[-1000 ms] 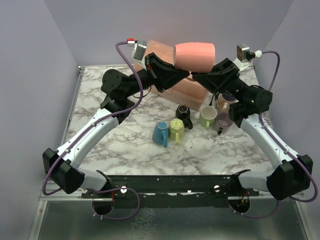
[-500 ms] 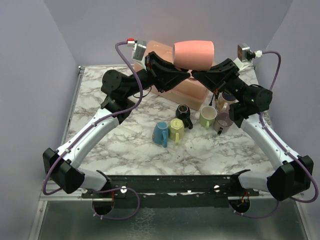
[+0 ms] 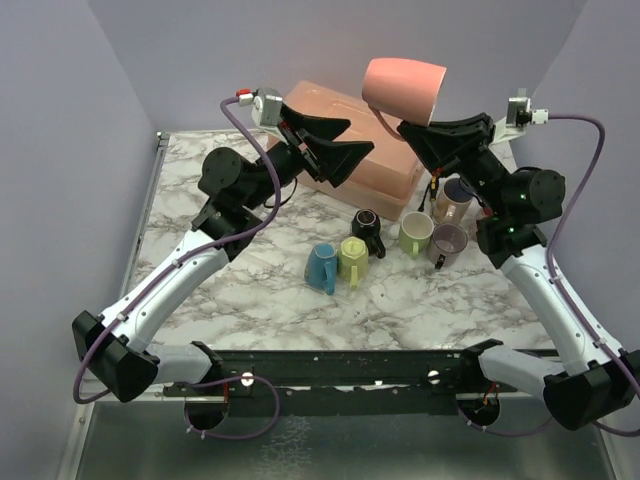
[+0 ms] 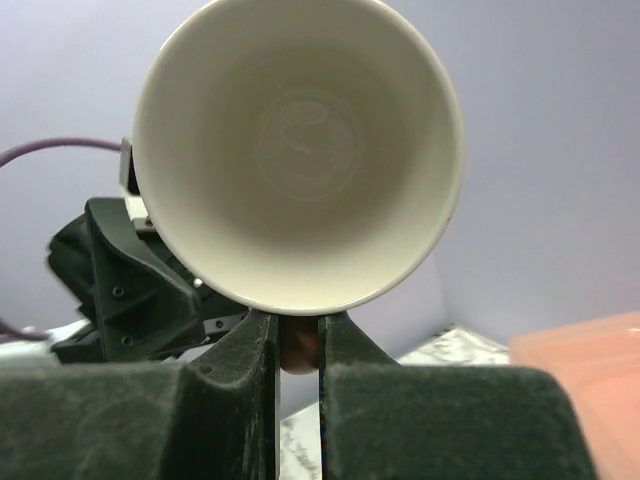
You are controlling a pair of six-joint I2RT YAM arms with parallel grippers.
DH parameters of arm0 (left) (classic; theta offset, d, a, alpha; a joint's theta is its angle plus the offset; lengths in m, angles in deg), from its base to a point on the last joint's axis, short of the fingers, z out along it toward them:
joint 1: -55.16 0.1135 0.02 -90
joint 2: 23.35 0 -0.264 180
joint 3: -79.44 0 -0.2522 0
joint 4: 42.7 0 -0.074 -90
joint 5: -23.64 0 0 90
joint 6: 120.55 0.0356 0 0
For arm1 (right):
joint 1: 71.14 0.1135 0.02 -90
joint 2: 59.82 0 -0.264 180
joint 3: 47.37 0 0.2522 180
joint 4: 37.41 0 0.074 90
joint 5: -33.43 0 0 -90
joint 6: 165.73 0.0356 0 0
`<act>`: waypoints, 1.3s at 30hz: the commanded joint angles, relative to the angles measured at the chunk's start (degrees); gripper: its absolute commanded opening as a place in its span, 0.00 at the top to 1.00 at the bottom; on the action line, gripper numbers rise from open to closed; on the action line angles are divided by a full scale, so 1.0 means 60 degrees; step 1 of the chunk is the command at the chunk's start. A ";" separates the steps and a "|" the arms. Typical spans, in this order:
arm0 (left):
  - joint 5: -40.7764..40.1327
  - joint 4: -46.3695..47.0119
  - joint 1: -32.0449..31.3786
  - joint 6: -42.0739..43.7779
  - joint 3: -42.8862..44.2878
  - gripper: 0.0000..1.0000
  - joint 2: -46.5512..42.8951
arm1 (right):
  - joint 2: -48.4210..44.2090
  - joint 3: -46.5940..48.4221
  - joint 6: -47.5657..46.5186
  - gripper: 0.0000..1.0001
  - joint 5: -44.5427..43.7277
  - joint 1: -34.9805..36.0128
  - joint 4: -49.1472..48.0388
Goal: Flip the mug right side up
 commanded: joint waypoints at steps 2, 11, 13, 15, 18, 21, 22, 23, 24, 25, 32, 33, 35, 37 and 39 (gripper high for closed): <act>-0.4651 -0.1866 -0.0042 0.0776 -0.0717 0.08 -0.0703 | -0.0459 0.1118 -0.2940 0.99 -0.1911 0.0052 0.2551; -0.5628 -0.3160 -0.0035 0.1276 -0.0787 0.08 -0.0647 | -0.0829 0.1473 -0.5380 1.00 -0.6233 0.0052 0.5657; -0.5764 -0.3291 -0.0035 0.1347 -0.0787 0.07 -0.0602 | -0.0908 0.1561 -0.5778 1.00 -0.7449 0.0052 0.6403; -0.5836 -0.3391 -0.0042 0.1407 -0.0775 0.07 -0.0553 | -0.0937 0.1651 -0.6147 1.00 -0.8866 0.0052 0.7109; -0.5879 -0.3540 -0.0036 0.1501 -0.0710 0.08 -0.0430 | -0.0898 0.1727 -0.6614 1.00 -1.0894 0.0054 0.8156; -0.5920 -0.3649 -0.0036 0.1601 -0.0642 0.07 -0.0302 | -0.0681 0.1877 -0.6385 0.99 -1.3083 0.0039 0.9367; -0.5961 -0.3654 -0.0030 0.1605 -0.0641 0.07 -0.0267 | -0.0620 0.1907 -0.6240 0.99 -1.3564 0.0037 0.9800; -0.5997 -0.3668 -0.0033 0.1600 -0.0647 0.07 -0.0250 | -0.0581 0.1924 -0.6035 0.99 -1.3911 0.0026 1.0167; -0.6025 -0.3681 -0.0028 0.1609 -0.0642 0.07 -0.0224 | -0.0565 0.1932 -0.5722 0.99 -1.4161 -0.0001 1.0581; -0.6040 -0.3691 -0.0028 0.1599 -0.0641 0.07 -0.0184 | -0.0556 0.1922 -0.5403 0.99 -1.4299 -0.0037 1.0974; -0.6069 -0.3852 -0.0027 0.1620 -0.0668 0.07 -0.0103 | -0.0224 0.1783 -0.2519 1.00 -1.4870 -0.0575 1.3883; -0.6087 -0.3875 -0.0027 0.1620 -0.0683 0.07 -0.0105 | -0.0197 0.1687 -0.2142 0.99 -1.4800 -0.0708 1.4241; -0.6114 -0.3924 -0.0025 0.1617 -0.0699 0.07 -0.0118 | -0.0178 0.1471 -0.1290 0.99 -1.4524 -0.0999 1.4915; -0.6148 -0.3978 -0.0026 0.1620 -0.0700 0.07 -0.0119 | -0.0226 0.1230 -0.0415 1.00 -1.4189 -0.1308 1.5450; -0.6151 -0.3998 -0.0020 0.1615 -0.0714 0.07 -0.0112 | -0.0297 0.0980 0.0424 0.99 -1.3904 -0.1591 1.5938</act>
